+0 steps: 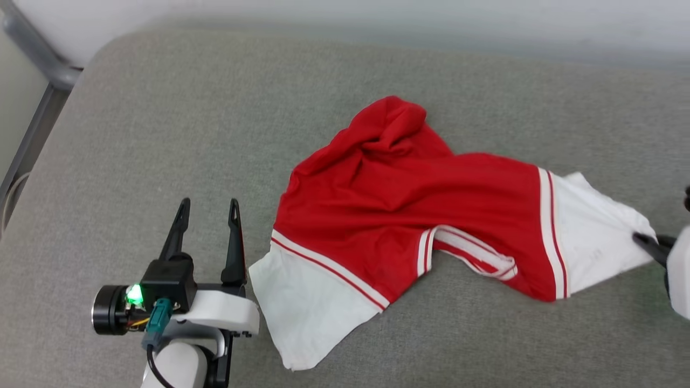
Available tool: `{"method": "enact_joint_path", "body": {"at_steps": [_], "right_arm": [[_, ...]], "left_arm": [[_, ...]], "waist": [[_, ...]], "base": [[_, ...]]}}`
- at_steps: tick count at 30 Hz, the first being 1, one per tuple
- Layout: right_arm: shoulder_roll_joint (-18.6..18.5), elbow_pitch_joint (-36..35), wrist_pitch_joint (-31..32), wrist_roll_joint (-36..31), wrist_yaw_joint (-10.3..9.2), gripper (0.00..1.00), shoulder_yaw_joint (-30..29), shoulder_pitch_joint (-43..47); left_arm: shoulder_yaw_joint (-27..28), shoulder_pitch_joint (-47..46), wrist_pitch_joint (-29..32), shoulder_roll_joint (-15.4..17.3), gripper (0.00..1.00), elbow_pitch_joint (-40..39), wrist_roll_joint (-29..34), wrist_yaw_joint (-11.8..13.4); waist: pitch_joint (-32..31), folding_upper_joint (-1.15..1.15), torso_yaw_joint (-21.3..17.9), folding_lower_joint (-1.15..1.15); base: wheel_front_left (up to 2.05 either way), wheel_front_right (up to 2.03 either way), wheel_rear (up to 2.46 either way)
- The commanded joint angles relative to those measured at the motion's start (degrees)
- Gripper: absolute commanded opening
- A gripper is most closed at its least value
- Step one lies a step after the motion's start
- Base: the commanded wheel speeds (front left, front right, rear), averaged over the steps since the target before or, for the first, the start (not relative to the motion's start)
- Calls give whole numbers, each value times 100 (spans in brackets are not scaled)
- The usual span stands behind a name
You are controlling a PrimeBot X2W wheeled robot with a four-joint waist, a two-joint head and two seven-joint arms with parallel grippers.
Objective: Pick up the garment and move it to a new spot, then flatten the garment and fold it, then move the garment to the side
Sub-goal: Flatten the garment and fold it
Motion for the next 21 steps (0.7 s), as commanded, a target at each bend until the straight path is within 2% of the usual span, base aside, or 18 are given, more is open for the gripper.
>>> {"method": "enact_joint_path", "body": {"at_steps": [1,8,14,21], "right_arm": [[-118,12,-125,110,-8,0,-56,272],[-336,135,-576,526,-8,0,-413,1199],[-370,551,-737,825,-8,0,-776,1908],[-68,1176,-870,928,-8,0,-958,2350]], "left_arm": [[55,122,-14,-45,100,22,50,-29],[262,410,-14,-66,100,74,160,-175],[356,473,-14,-106,100,145,240,-295],[444,491,-14,-166,100,255,304,-416]], "waist": [[-221,0,-150,0],[-534,0,-374,0],[-626,0,-427,0],[-683,0,-413,0]], "base": [[0,0,0],[0,0,0],[0,0,0],[0,0,0]]}}
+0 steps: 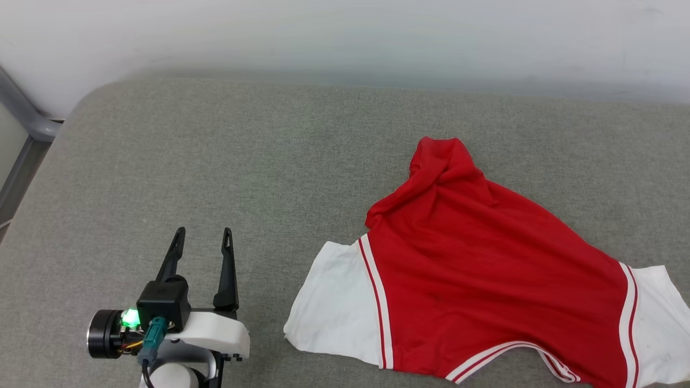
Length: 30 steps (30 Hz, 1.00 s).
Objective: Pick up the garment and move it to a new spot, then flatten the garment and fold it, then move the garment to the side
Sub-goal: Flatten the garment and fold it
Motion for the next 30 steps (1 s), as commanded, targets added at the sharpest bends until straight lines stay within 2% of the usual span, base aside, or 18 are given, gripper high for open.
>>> {"method": "enact_joint_path", "body": {"at_steps": [1,3,4,5,6,7,11,17,21,24,25,30], "right_arm": [[126,140,-75,-37,-7,0,-3,130],[243,287,-278,-105,-8,0,-55,101],[291,356,-443,-166,-8,31,-106,53],[336,403,-593,-237,-8,56,-138,8],[384,423,-752,-334,-8,93,-155,-33],[417,443,-921,-439,-8,100,-183,-72],[543,445,-1671,-925,-8,100,-344,-219],[898,204,-2456,-1703,-7,100,-941,-317],[1282,-177,-2575,-2247,-7,100,-1462,-111],[1569,-529,-2591,-2656,-7,100,-1869,110],[1569,-529,-2591,-2656,-7,100,-1869,110],[2110,-1151,-2445,-3249,-7,100,-2416,575]], "left_arm": [[26,74,-14,-39,100,40,42,-40],[53,93,-14,-47,100,75,43,-65],[69,106,-14,-47,100,96,46,-69],[96,117,-14,-45,100,111,37,-87],[126,128,-14,-35,100,126,23,-102],[166,131,-14,-15,100,146,6,-129],[276,133,-14,73,100,146,-62,-266],[210,-220,132,392,100,157,-101,-691],[-5,-586,677,678,100,79,-81,-1074],[-222,-828,1311,832,100,71,-245,-1305],[-222,-828,1311,832,100,71,-245,-1305],[-785,-1182,2491,1127,100,7,-797,-1473]], "waist": [[-34,0,11,0],[-80,0,9,0],[-110,0,1,0],[-140,0,-10,0],[-173,0,-28,0],[-207,0,-46,0],[-328,0,-134,0],[-400,0,-235,0],[-421,0,-259,0],[-432,0,-268,0],[-432,0,-268,0],[-444,0,-300,0]], "base": [[0,0,0],[0,0,0],[0,0,0],[0,0,0],[0,0,0],[0,0,0],[0,0,0],[0,0,0],[0,0,0],[0,0,0],[0,0,0],[0,0,0]]}}
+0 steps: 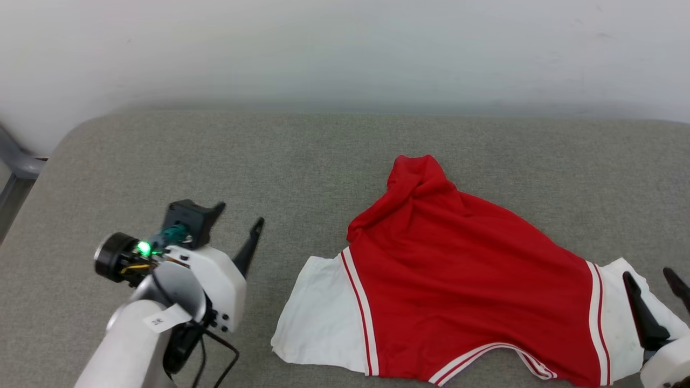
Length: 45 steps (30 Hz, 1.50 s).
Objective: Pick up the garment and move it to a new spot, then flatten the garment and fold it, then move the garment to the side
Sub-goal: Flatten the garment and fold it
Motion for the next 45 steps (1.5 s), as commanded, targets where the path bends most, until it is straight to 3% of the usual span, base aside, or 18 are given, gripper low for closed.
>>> {"method": "enact_joint_path", "body": {"at_steps": [1,8,13,15,23,36,37,38,39,45], "right_arm": [[108,-132,62,-111,-6,100,-111,154],[606,-795,457,-608,-6,100,-566,590],[796,-1115,668,-803,-6,100,-708,682],[913,-1279,780,-927,-6,100,-748,683],[1028,-1316,816,-1002,-6,100,-637,494],[1074,-1206,740,-1002,-6,100,-594,305],[1067,-1196,738,-999,-6,100,-598,299],[1058,-1185,735,-995,-6,100,-603,300],[1026,-1159,742,-982,-6,100,-609,299],[864,-1220,784,-988,-6,100,-637,317]], "left_arm": [[-140,-57,235,65,100,-25,-190,-19],[-1375,-467,1914,835,100,-256,-1615,-24],[-1778,-696,2567,1078,100,-91,-2314,-25],[-2342,-885,3044,1230,100,87,-2743,-26],[-3083,-1047,3348,1396,100,375,-3094,-26],[-4005,-897,2957,1314,100,1131,-3126,-18],[-4064,-905,2891,1291,56,1159,-3133,-18],[-4118,-917,2833,1272,4,1175,-3147,-19],[-4210,-934,2733,1262,0,1182,-3208,-20],[-3923,-1148,2116,1446,0,1138,-3402,-26]], "waist": [[-9,0,-13,0],[50,0,-91,0],[142,0,-151,0],[246,0,-213,0],[425,0,-368,0],[785,0,-516,0],[790,0,-513,0],[788,0,-506,0],[758,0,-484,0],[517,0,-400,0]], "base": [[0,0,0],[0,0,0],[0,0,0],[0,0,0],[0,0,0],[0,0,0],[0,0,0],[0,0,0],[0,0,0],[0,0,0]]}}
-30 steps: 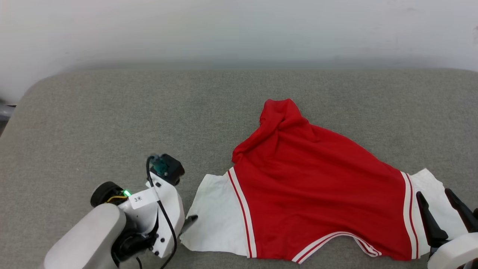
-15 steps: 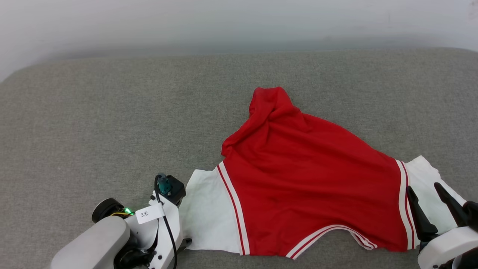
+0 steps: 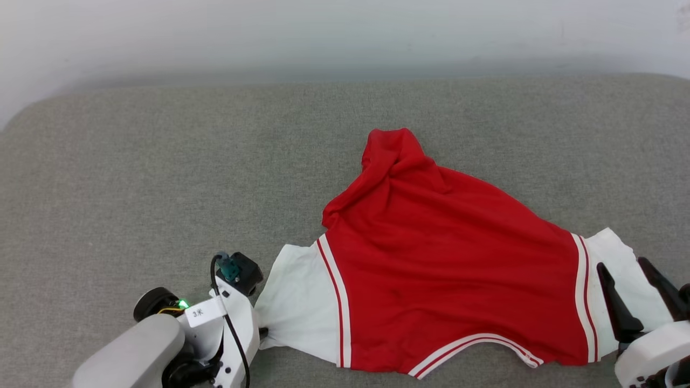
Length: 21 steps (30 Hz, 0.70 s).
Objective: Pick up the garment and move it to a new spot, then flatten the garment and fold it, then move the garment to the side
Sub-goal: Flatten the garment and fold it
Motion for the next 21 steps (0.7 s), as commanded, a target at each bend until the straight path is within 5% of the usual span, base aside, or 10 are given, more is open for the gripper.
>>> {"method": "enact_joint_path", "body": {"at_steps": [1,13,21], "right_arm": [[-115,-64,37,5,-6,100,-37,-27],[-1311,-675,1059,378,-6,100,39,115],[-2496,-968,2951,1392,-6,100,683,210]], "left_arm": [[123,75,-186,-24,0,26,-98,7],[919,450,-1027,625,0,-680,-493,496],[1060,794,-1309,899,0,-1116,-465,802]], "waist": [[-127,0,51,0],[-405,0,134,0],[-419,0,203,0]], "base": [[0,0,0],[0,0,0],[0,0,0]]}}
